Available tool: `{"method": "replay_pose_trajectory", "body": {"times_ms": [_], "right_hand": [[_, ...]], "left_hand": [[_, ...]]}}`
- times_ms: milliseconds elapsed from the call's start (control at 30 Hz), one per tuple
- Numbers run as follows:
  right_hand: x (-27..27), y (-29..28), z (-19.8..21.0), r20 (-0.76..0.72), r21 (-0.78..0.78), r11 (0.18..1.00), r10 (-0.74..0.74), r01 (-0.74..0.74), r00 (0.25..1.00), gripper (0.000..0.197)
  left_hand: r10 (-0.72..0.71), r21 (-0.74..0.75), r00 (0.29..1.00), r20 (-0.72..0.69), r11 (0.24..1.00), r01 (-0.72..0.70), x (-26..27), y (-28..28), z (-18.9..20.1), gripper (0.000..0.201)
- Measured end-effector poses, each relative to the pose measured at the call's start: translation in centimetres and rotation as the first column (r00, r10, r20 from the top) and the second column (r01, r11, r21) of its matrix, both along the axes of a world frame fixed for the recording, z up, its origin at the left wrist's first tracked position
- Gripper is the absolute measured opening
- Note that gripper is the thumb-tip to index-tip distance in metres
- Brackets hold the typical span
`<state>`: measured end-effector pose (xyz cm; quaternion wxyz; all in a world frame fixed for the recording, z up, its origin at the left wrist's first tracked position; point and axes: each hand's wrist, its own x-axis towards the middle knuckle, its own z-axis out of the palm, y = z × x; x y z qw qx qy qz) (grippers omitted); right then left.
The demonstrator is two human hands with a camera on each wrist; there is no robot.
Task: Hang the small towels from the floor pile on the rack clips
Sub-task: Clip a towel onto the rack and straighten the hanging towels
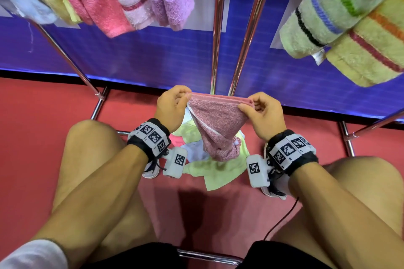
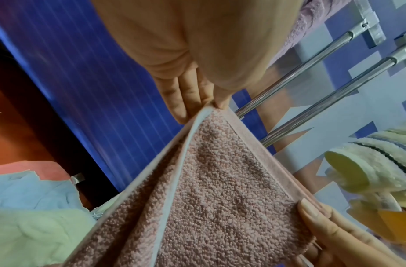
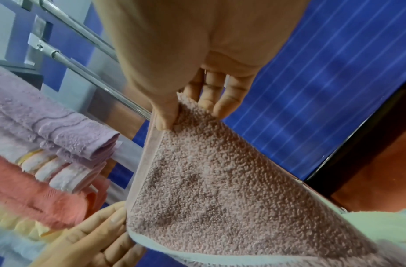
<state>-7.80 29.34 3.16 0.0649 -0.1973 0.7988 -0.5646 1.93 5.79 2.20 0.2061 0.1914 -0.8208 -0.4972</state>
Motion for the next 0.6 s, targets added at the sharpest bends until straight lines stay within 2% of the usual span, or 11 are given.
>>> {"method": "replay_pose_trajectory", "body": {"times_ms": [300,500,600], "right_hand": [[-0.54,-0.18,0.49,-0.011,-0.08,0.991,-0.107,0.106,0.994,0.019],[-0.06,-0.32,0.23,-0.186,0.081,0.986,-0.13,0.147,0.974,0.015],[0.05,-0.45,0.32,-0.213,0.08,0.984,-0.137,0.157,0.967,0.016]], "left_hand": [[0.027,0.101,0.997,-0.076,0.995,-0.019,-0.65,0.36,0.58,0.006],[0.081,0.106,0.997,-0.019,0.991,-0.079,-0.83,0.31,0.1,0.006],[0.101,0.097,0.995,-0.013,0.99,-0.099,-0.84,0.56,0.29,0.005]]}}
